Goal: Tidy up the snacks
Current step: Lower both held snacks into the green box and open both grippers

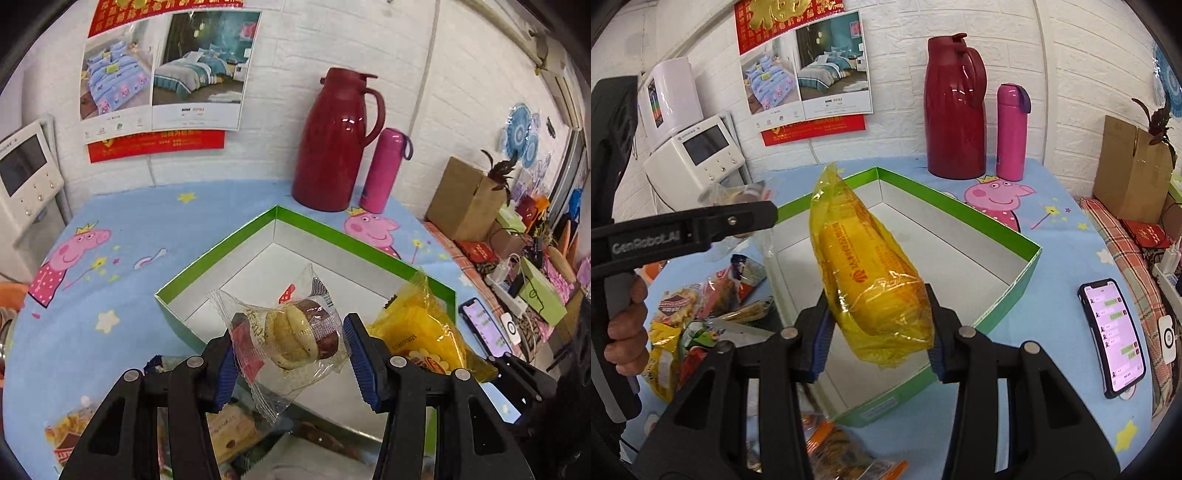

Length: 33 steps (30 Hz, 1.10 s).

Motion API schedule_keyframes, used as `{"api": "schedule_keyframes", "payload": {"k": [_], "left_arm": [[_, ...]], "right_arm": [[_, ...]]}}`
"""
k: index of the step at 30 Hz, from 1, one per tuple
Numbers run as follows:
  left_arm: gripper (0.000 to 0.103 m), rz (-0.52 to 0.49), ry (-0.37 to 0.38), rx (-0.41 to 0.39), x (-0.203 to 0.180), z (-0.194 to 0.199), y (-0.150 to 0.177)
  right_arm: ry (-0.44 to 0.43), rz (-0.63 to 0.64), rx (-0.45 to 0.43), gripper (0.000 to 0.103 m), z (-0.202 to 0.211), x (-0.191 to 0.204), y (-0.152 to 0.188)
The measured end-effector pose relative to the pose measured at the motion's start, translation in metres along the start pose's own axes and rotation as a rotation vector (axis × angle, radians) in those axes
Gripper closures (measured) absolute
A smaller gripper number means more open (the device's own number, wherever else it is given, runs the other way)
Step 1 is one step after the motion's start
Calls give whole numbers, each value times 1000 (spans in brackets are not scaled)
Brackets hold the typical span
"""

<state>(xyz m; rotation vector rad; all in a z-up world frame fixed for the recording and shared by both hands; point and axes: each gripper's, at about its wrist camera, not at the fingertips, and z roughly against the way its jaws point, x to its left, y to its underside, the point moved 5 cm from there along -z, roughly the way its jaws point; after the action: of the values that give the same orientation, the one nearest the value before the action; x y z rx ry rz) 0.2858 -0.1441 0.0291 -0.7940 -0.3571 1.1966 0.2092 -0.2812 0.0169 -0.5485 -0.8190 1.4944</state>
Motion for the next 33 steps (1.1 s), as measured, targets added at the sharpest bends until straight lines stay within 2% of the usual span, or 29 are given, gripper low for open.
{"api": "schedule_keyframes", "payload": {"k": [6,7,8,9,10,11,13,18,25,31,33], "left_arm": [[48,8,-1,54,7,-37,3],[43,11,4,58,8,-39,4],[27,18,18,67,6,-39,5],[16,27,30,78,7,-41,5],[6,41,24,79,9,-40,6],[5,51,10,62,12,-37,6],[5,46,-13,46,14,-31,5],[5,29,-40,15,14,-8,5],[5,3,-14,-64,5,53,16],[5,-48,-13,-104,-9,101,45],[5,-78,21,-90,-17,114,63]], "right_arm": [[2,12,42,57,-32,-8,-1],[5,22,42,57,-35,-7,-2],[4,35,40,55,-37,-5,-2],[-3,52,39,51,-40,-3,-2],[0,67,42,33,-41,-1,-2],[10,79,39,13,-40,1,-1],[19,111,14,6,-34,6,0],[43,137,-15,6,-11,14,-2],[22,120,-97,3,47,31,-4],[-4,125,-141,2,92,48,13],[-33,116,-133,2,102,51,22]]}}
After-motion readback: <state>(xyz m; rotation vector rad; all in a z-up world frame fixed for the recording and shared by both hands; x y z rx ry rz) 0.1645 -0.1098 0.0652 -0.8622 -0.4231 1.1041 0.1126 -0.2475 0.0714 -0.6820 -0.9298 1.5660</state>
